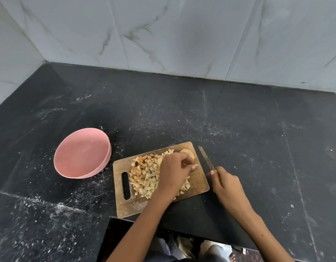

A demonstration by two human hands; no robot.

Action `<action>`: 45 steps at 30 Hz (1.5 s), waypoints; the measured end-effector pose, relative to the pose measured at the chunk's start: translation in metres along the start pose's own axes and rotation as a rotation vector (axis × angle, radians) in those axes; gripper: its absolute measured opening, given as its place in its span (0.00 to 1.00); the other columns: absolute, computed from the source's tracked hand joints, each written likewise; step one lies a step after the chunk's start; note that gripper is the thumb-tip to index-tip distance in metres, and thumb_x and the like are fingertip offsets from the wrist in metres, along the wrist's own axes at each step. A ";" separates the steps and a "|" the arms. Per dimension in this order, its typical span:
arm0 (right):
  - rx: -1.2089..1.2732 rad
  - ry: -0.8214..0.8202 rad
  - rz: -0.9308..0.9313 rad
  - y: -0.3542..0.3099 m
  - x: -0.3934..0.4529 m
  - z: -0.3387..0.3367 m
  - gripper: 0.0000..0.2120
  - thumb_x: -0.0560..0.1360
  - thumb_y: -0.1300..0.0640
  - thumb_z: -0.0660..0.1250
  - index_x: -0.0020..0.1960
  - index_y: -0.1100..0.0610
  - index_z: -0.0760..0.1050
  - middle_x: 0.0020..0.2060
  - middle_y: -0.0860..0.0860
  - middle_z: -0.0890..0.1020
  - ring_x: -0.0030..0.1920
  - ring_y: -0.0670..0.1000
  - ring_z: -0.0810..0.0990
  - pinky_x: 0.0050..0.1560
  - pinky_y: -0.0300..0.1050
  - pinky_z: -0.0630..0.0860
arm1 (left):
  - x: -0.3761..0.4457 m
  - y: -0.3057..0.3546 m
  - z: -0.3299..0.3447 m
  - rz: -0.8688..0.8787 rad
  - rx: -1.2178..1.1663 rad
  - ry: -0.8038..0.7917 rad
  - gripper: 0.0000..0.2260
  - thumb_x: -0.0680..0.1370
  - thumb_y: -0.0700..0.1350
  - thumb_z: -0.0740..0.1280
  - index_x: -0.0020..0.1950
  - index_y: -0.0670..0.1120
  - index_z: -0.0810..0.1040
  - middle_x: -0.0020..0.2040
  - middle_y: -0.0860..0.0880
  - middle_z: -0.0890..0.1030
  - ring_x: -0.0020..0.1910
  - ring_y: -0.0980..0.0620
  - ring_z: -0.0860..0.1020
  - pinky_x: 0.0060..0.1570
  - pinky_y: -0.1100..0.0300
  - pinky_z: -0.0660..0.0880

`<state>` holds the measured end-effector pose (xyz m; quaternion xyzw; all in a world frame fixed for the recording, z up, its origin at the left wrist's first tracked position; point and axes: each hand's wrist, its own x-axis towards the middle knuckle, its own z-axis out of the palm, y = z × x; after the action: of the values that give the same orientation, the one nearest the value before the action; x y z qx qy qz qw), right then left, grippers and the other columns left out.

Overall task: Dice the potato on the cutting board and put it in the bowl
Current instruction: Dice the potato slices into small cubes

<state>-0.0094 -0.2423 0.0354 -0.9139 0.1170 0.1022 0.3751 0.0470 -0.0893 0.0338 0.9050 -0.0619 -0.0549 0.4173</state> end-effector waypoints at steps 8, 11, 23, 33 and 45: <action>-0.210 -0.058 -0.010 0.016 -0.031 -0.002 0.11 0.82 0.50 0.52 0.46 0.54 0.67 0.31 0.48 0.74 0.32 0.49 0.74 0.32 0.43 0.66 | -0.005 -0.004 0.017 0.140 0.312 0.027 0.08 0.68 0.51 0.77 0.45 0.53 0.85 0.42 0.57 0.83 0.43 0.57 0.71 0.47 0.61 0.66; -0.279 -0.084 0.011 0.013 -0.040 0.002 0.12 0.82 0.48 0.49 0.46 0.54 0.64 0.31 0.48 0.73 0.33 0.51 0.72 0.36 0.46 0.66 | -0.007 -0.006 0.016 0.157 0.386 0.019 0.07 0.72 0.51 0.74 0.49 0.54 0.85 0.45 0.56 0.82 0.46 0.55 0.71 0.50 0.60 0.64; -0.392 -0.166 0.111 -0.005 -0.044 0.018 0.10 0.84 0.52 0.45 0.47 0.54 0.59 0.34 0.48 0.68 0.39 0.53 0.73 0.39 0.46 0.67 | -0.010 -0.009 0.033 0.182 0.403 0.121 0.04 0.66 0.45 0.77 0.34 0.49 0.83 0.34 0.53 0.76 0.38 0.53 0.71 0.41 0.58 0.69; -0.357 -0.121 0.084 0.001 -0.065 0.009 0.12 0.83 0.48 0.46 0.45 0.53 0.59 0.30 0.46 0.66 0.35 0.55 0.67 0.38 0.47 0.65 | -0.011 -0.007 0.020 0.192 0.473 0.109 0.04 0.69 0.45 0.75 0.35 0.49 0.82 0.37 0.54 0.77 0.41 0.54 0.71 0.45 0.59 0.66; -0.018 0.058 -0.026 -0.012 -0.015 0.034 0.12 0.81 0.52 0.56 0.60 0.55 0.72 0.40 0.51 0.82 0.38 0.51 0.80 0.41 0.51 0.77 | -0.042 -0.050 -0.056 0.011 0.307 0.144 0.02 0.74 0.47 0.73 0.46 0.52 0.85 0.42 0.59 0.76 0.47 0.57 0.70 0.49 0.59 0.65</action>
<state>-0.0238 -0.2078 0.0239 -0.9212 0.1151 0.0717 0.3646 0.0177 -0.0086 0.0338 0.9594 -0.0448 0.0224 0.2777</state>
